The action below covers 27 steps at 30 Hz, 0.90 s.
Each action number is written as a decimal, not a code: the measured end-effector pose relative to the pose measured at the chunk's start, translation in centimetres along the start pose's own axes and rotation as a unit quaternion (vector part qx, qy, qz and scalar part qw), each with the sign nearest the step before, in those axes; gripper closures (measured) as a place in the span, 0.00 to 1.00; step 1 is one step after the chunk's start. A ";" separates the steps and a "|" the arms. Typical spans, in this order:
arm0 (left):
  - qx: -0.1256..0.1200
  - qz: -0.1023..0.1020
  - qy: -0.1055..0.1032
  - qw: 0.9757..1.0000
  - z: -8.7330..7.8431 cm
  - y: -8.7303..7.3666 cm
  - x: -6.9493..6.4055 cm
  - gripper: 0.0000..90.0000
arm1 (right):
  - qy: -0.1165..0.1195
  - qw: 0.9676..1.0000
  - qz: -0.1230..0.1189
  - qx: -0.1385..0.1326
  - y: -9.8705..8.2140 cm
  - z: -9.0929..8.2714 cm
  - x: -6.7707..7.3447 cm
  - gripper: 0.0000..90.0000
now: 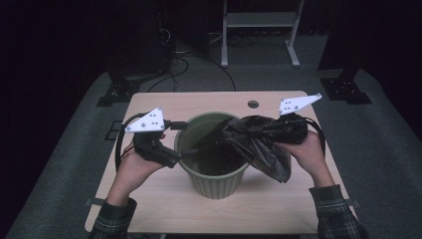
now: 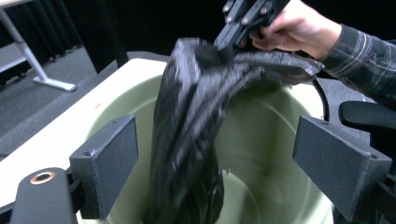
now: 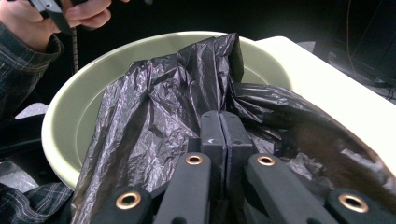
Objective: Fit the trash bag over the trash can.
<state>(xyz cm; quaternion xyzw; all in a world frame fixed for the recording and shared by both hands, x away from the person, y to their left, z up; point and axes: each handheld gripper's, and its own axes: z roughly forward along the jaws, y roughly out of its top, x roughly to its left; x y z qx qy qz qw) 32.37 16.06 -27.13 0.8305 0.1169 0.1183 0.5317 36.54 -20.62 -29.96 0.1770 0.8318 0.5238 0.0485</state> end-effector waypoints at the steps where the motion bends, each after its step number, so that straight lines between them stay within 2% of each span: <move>1: 0.001 0.001 -0.001 1.000 0.3 0.3 0.1 0.16 | 0.002 1.000 -0.001 0.001 0.0 0.1 0.0 1.00; 4: 0.004 0.009 -0.006 1.000 1.3 1.1 0.5 0.17 | 0.008 1.000 -0.004 0.005 0.2 0.6 0.2 1.00; 5: 0.007 0.014 -0.007 1.000 1.5 1.3 0.6 0.22 | 0.012 1.000 -0.006 0.005 0.3 0.7 0.2 1.00; 7: 0.009 0.017 -0.006 1.000 2.2 1.7 0.9 0.23 | 0.016 1.000 -0.008 0.007 0.3 1.1 0.3 1.00; 12: 0.018 0.020 -0.008 1.000 3.5 1.9 1.8 0.26 | 0.029 0.999 -0.013 0.015 0.5 1.9 0.5 1.00; 14: 0.024 0.022 -0.008 0.999 3.9 1.8 2.0 0.34 | 0.032 0.999 -0.016 0.015 0.6 2.1 0.6 1.00; 19: 0.034 0.016 -0.017 0.999 4.7 1.7 2.7 0.42 | 0.045 0.999 -0.021 0.020 0.9 2.7 0.9 0.99; 22: 0.052 0.022 -0.026 0.998 5.2 1.6 2.8 0.51 | 0.049 0.998 -0.023 0.019 1.1 2.9 1.1 0.99; 24: 0.066 0.024 -0.038 0.997 5.5 1.4 2.7 0.61 | 0.050 0.998 -0.024 0.015 1.2 3.0 1.1 0.99; 27: 0.076 0.025 -0.050 0.996 5.7 1.1 2.4 0.68 | 0.051 0.998 -0.021 0.004 1.6 3.0 0.9 0.99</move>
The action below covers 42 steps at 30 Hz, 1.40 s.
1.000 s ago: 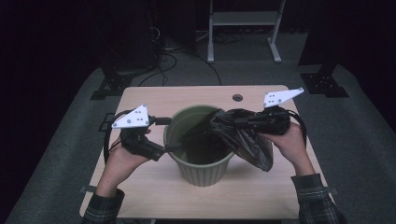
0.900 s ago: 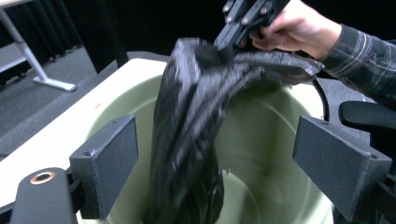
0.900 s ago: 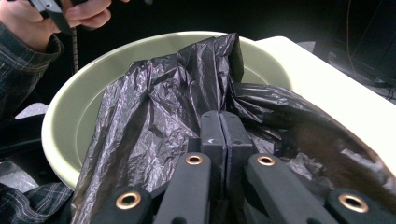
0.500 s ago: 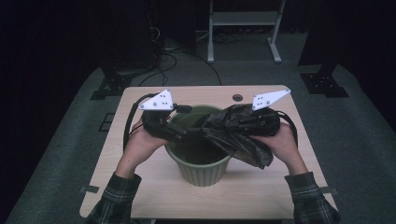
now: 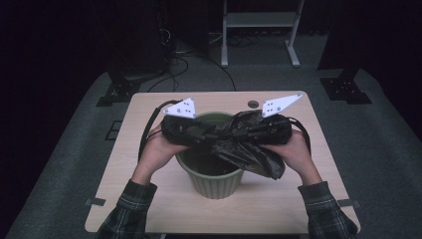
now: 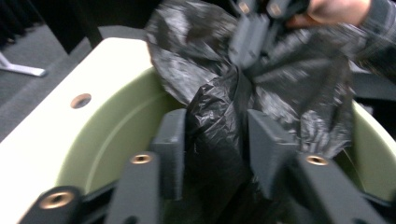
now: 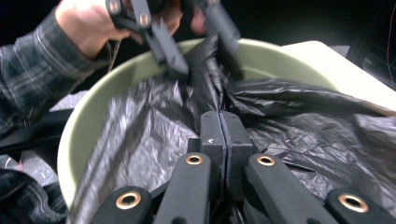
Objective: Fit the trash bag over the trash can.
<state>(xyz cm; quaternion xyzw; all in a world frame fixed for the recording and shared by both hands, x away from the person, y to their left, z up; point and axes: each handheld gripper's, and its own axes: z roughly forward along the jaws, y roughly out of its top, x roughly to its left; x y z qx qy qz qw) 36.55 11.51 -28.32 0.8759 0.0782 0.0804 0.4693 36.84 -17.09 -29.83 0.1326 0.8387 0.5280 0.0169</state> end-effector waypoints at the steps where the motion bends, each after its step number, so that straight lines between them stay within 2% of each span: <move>1: 0.005 0.000 -0.003 1.000 0.0 -0.1 -0.1 0.70 | -0.001 1.000 0.001 -0.005 0.2 0.0 -0.1 0.99; 4: 0.013 -0.005 -0.010 1.000 0.3 -0.3 -0.3 0.75 | 0.000 1.000 0.002 -0.018 0.9 0.2 -0.4 0.99; 11: 0.042 0.003 -0.021 0.999 1.0 -0.6 -0.7 0.79 | 0.008 1.000 0.003 -0.029 2.6 1.4 -0.8 0.99; 14: 0.046 0.002 -0.011 0.999 0.9 -0.8 -0.7 0.82 | 0.005 0.999 0.003 -0.034 2.7 1.3 -0.8 0.88; 16: 0.040 -0.009 0.000 0.999 0.5 -1.0 -0.4 0.85 | -0.001 0.999 0.009 -0.038 2.5 0.7 -0.8 0.86; 20: 0.023 -0.033 0.027 0.999 -0.3 -1.4 0.2 0.89 | -0.018 0.999 0.012 -0.046 1.6 -1.6 -0.7 0.82; 25: 0.022 -0.053 0.058 0.997 -1.0 -1.8 0.8 0.91 | -0.039 0.997 0.026 -0.056 -0.4 -4.9 -0.5 0.78; 30: 0.020 -0.060 0.062 0.996 -1.2 -2.1 0.9 0.91 | -0.053 0.996 0.039 -0.056 -2.5 -7.1 -0.1 0.74; 33: 0.020 -0.064 0.061 0.996 -1.3 -2.3 1.0 0.91 | -0.062 0.996 0.045 -0.049 -3.9 -7.8 0.0 0.71; 36: 0.021 -0.067 0.060 0.996 -1.3 -2.4 1.0 0.91 | -0.058 0.995 0.058 -0.051 -5.0 -8.2 -0.1 0.66; 40: 0.022 -0.068 0.060 0.996 -1.3 -2.4 1.0 0.91 | -0.043 0.995 0.071 -0.061 -5.8 -8.0 -0.3 0.56; 42: 0.023 -0.067 0.060 0.996 -1.3 -2.4 1.0 0.91 | -0.046 0.994 0.078 -0.053 -5.9 -7.6 -0.4 0.56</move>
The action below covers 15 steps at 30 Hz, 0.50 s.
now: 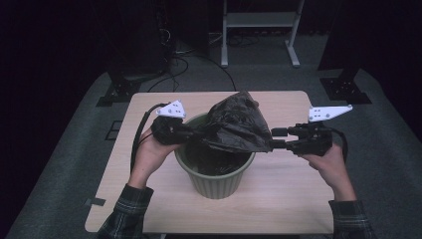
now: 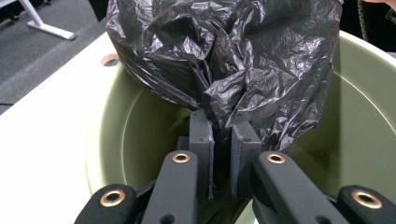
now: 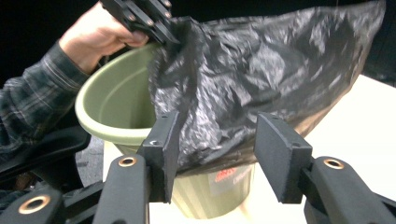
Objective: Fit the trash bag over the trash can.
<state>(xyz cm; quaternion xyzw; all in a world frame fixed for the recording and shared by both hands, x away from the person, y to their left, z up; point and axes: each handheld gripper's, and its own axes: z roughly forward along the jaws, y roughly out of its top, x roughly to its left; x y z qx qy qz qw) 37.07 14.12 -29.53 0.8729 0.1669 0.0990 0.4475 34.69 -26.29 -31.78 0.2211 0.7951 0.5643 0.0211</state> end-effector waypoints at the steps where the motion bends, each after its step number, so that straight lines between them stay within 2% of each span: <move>1: 0.000 0.000 0.000 1.000 0.0 0.0 0.0 0.91 | 0.001 1.000 0.000 0.003 -0.1 0.2 -0.1 0.59; 5: 0.001 0.001 -0.001 1.000 -0.1 0.0 0.0 0.91 | -0.001 1.000 -0.005 0.017 -0.4 1.0 -0.2 0.91; 6: 0.003 0.003 -0.002 1.000 -0.1 0.0 -0.1 0.91 | 0.000 1.000 -0.007 0.020 -0.4 1.1 -0.2 0.95; 8: 0.005 0.005 -0.002 1.000 -0.1 0.0 -0.1 0.91 | -0.001 1.000 -0.011 0.021 -0.3 1.4 0.0 1.00; 15: 0.017 0.021 -0.004 1.000 0.6 0.3 -0.8 0.91 | 0.007 1.000 -0.028 0.005 1.5 1.9 0.5 1.00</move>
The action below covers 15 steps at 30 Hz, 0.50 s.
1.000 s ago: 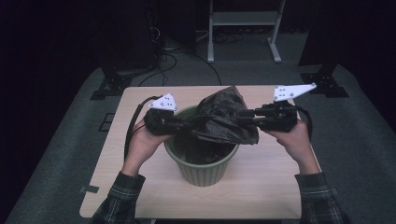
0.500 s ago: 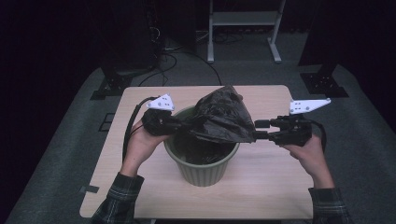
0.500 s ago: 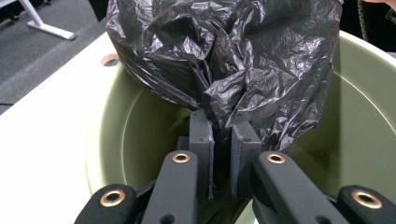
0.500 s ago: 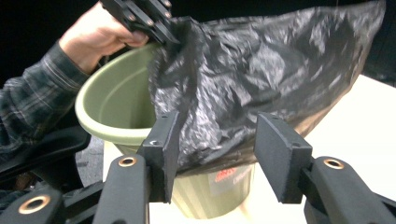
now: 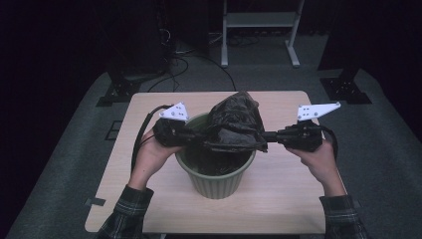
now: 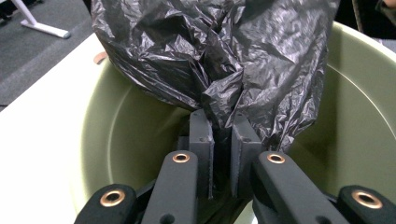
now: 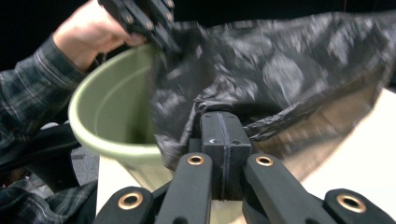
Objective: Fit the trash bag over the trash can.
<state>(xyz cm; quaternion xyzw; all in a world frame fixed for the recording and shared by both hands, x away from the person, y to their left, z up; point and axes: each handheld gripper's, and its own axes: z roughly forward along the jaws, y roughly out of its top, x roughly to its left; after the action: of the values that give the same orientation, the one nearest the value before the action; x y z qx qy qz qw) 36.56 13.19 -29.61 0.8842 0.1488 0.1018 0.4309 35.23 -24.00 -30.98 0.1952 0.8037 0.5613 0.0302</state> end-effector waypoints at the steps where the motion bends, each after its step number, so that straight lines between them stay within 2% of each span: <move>1: 0.004 0.003 0.001 1.000 0.1 0.1 -0.1 0.91 | 0.002 1.000 -0.002 -0.003 0.4 0.1 0.1 1.00; 11: 0.020 0.030 -0.008 0.999 1.3 0.7 -1.0 0.90 | 0.018 0.999 -0.040 -0.014 4.6 2.8 1.3 1.00; 15: 0.026 0.042 -0.022 0.999 1.9 0.7 -1.5 0.82 | 0.023 0.999 -0.047 -0.013 5.8 4.5 1.6 1.00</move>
<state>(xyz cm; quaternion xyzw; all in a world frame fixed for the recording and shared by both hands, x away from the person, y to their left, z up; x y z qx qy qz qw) 35.86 10.90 -30.28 0.9026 0.1051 0.0966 0.4060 36.59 -17.74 -27.05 0.1434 0.8051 0.5741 0.0408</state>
